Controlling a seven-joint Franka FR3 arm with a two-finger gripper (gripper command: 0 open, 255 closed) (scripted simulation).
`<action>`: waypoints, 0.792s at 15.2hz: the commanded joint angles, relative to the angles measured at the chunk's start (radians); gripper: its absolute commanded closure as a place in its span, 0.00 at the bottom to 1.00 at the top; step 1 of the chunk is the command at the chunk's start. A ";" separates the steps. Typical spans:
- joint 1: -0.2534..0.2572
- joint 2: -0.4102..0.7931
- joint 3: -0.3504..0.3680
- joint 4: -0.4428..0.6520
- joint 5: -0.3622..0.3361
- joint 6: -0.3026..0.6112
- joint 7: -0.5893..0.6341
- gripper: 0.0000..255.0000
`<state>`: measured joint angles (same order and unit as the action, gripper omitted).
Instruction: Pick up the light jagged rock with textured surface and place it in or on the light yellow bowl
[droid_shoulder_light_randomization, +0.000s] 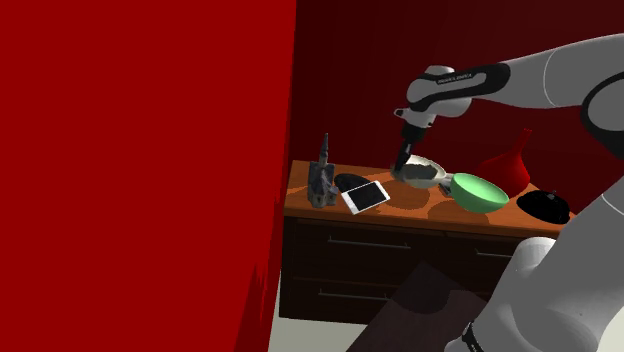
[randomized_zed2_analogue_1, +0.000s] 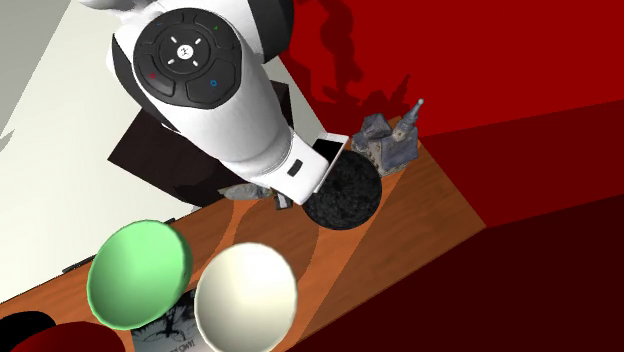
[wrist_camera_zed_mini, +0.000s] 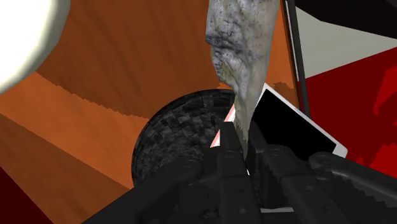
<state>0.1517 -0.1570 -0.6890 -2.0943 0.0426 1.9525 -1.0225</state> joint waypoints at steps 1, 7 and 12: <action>0.000 -0.008 0.003 0.023 -0.005 -0.029 0.007 1.00; 0.001 -0.023 0.011 0.091 -0.015 -0.108 0.022 1.00; -0.025 0.127 -0.072 0.240 0.076 -0.156 -0.116 1.00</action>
<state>0.1339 -0.0653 -0.7431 -1.8901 0.0957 1.8094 -1.1046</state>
